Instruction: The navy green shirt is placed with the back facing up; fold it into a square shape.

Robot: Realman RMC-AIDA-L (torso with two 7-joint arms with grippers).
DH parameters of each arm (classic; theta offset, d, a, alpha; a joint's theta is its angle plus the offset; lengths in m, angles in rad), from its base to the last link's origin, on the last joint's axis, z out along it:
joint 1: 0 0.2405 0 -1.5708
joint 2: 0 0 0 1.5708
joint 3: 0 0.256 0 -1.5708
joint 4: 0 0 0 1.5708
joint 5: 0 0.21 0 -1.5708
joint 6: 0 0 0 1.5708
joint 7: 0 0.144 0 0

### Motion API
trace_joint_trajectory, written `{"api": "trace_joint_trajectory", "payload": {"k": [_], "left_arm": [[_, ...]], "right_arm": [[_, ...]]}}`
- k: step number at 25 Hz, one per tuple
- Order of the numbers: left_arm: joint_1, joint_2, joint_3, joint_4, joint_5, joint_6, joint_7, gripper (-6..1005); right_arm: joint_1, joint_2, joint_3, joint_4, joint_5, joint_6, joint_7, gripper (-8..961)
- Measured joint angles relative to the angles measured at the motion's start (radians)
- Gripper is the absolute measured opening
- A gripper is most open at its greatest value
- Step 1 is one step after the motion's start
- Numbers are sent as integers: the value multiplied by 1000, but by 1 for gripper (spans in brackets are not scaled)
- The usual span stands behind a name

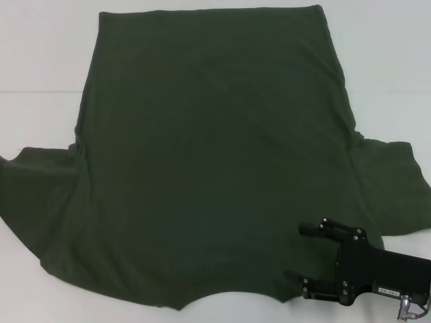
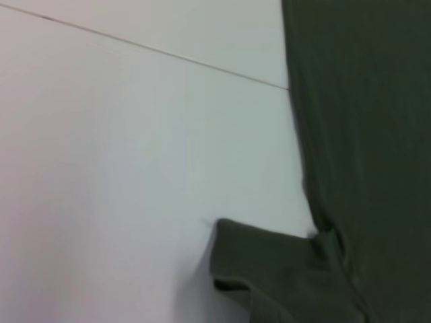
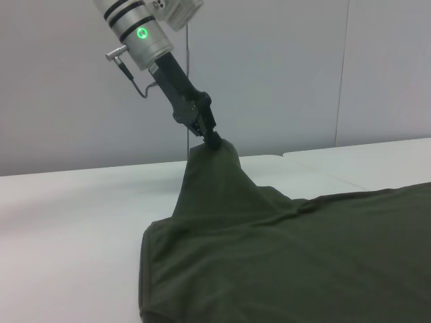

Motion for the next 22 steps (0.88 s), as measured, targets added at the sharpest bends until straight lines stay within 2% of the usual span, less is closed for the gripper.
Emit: {"api": "trace_joint_trajectory", "payload": {"k": [3,6,11,18,22], "left_arm": [[-12,-5,0,7,-3,11,-2,43],[-32,-24,2,31,-5,37,-5,44],[-74,-90,9,99,-6,91,-1,45],[-113,-190,60,115,-7,102,6,46],[-107,-230,72,105,-8,59,13,47]], "right_arm": [[-1,0,0,0,0,0,0,885],[0,0,0,0,0,1,0,884],[0,1,0,0,0,2,0,885],[3,2,0,1,0,2,0,885],[2,2,0,1,0,2,0,885]]}}
